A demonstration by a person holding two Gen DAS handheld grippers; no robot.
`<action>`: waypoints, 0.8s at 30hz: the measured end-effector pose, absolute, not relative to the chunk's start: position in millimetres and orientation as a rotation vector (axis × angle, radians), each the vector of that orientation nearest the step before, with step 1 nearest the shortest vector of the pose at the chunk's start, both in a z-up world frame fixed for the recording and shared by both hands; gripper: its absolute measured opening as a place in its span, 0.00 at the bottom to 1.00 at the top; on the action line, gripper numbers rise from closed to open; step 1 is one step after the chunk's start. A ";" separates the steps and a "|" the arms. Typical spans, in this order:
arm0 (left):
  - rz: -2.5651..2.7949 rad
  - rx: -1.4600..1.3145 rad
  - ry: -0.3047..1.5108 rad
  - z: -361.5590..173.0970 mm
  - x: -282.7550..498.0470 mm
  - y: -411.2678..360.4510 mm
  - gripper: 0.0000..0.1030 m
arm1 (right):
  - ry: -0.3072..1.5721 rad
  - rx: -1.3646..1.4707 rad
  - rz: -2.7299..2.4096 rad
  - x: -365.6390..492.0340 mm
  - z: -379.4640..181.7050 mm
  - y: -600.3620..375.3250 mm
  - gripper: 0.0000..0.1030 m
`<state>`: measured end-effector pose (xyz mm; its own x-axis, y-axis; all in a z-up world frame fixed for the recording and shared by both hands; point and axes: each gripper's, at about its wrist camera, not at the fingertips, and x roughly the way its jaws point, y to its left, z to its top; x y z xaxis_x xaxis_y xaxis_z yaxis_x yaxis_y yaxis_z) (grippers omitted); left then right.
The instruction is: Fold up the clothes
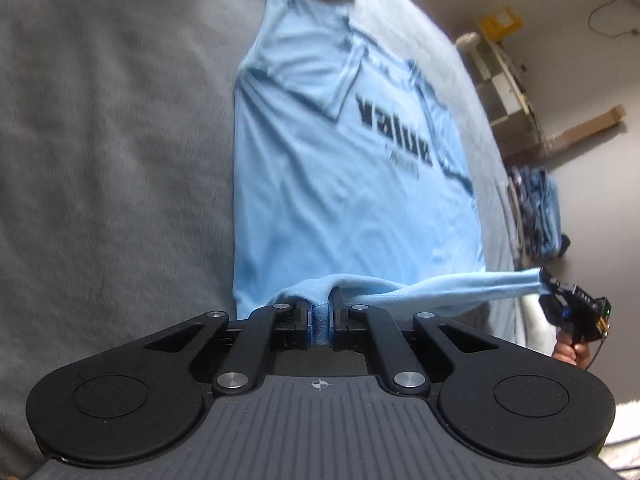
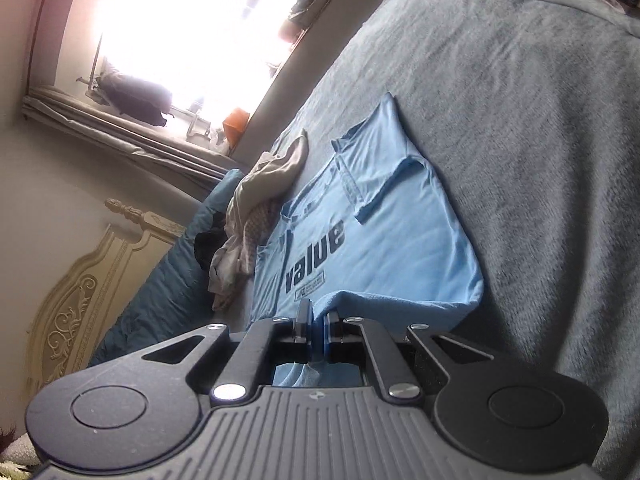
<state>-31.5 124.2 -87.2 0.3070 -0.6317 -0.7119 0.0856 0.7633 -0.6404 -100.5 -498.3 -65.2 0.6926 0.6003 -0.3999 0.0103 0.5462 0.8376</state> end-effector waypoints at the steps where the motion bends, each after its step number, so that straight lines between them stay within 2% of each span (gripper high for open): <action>1: -0.504 -0.553 1.149 -83.6 -27.7 123.6 0.04 | 0.734 0.938 0.395 -94.3 -61.9 -497.9 0.05; 13: -0.429 -0.664 0.951 -67.5 29.9 129.5 0.04 | 0.652 0.901 0.407 -24.7 -36.6 -491.2 0.05; 24: -0.411 -0.723 0.841 -58.1 81.3 136.7 0.04 | 0.611 0.883 0.385 25.4 -27.1 -489.9 0.05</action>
<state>81.3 136.7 -58.1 0.6105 -0.5920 -0.5262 0.0515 0.6926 -0.7195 25.4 -489.9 -27.1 0.7666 0.5481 -0.3344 -0.0650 0.5843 0.8089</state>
